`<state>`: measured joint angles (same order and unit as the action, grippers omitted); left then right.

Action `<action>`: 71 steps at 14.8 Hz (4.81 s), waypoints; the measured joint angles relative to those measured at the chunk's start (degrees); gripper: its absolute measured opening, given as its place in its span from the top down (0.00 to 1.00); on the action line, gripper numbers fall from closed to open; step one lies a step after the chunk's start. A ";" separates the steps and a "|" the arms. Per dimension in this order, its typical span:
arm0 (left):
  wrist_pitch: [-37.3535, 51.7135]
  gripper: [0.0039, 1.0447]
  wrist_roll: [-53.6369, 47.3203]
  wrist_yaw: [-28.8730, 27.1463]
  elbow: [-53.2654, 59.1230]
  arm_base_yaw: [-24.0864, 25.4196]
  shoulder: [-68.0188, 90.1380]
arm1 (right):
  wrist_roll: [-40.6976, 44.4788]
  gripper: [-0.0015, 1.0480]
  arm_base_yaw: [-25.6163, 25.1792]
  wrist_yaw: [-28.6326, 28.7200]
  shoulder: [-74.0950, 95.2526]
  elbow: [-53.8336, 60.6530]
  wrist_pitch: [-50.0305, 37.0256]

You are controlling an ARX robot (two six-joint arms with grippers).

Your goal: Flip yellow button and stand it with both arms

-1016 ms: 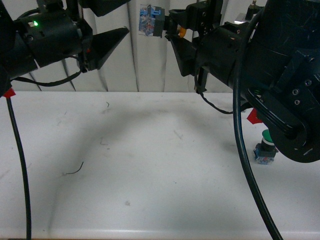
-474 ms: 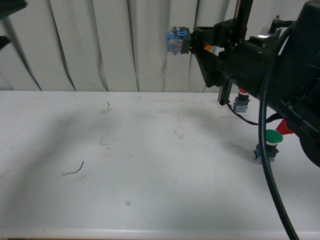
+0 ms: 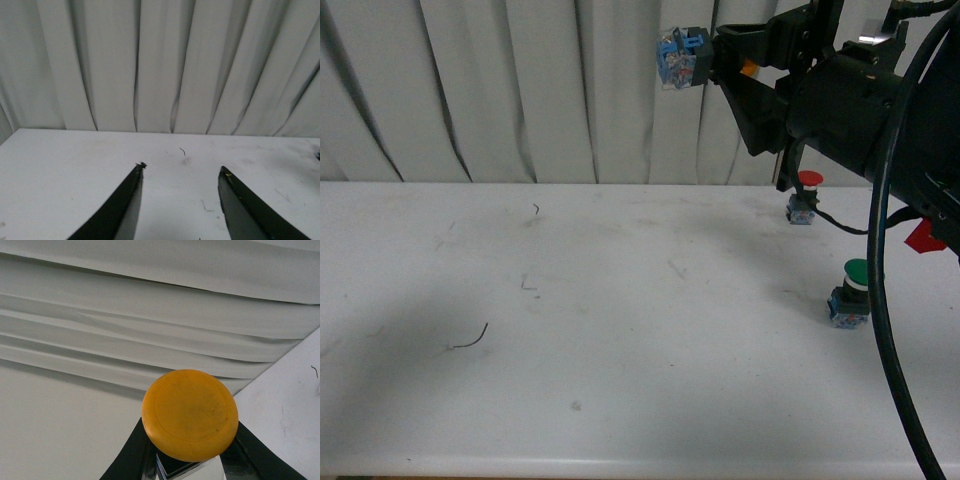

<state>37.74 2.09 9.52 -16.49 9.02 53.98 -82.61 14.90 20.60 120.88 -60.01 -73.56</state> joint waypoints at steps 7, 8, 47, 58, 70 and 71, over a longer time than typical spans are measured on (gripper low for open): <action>-4.33 0.99 -1.22 -9.16 10.45 -8.70 -13.90 | 1.49 0.71 -1.09 0.46 -0.24 0.87 0.11; -5.44 0.99 -1.29 -8.90 11.19 -9.35 -16.04 | 1.62 0.71 -1.09 0.48 -0.24 1.07 0.11; -37.94 0.06 -1.31 -9.55 15.93 -8.98 -53.48 | 31.93 0.72 -9.53 2.25 -6.95 -2.99 13.77; -37.94 0.06 -1.31 -9.55 15.93 -8.98 -53.48 | 73.26 0.72 -18.56 -13.27 -2.14 -15.41 50.64; -37.94 0.06 -1.31 -9.55 15.93 -8.98 -53.46 | 67.04 0.72 -8.87 -34.29 9.51 -22.64 55.49; -37.94 0.06 -1.31 -9.55 15.93 -8.98 -53.46 | 66.64 0.72 -8.87 -34.69 10.29 -23.34 55.74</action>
<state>-0.21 0.78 -0.03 -0.56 0.03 0.51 -15.97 6.02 -14.09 131.17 -83.35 -17.82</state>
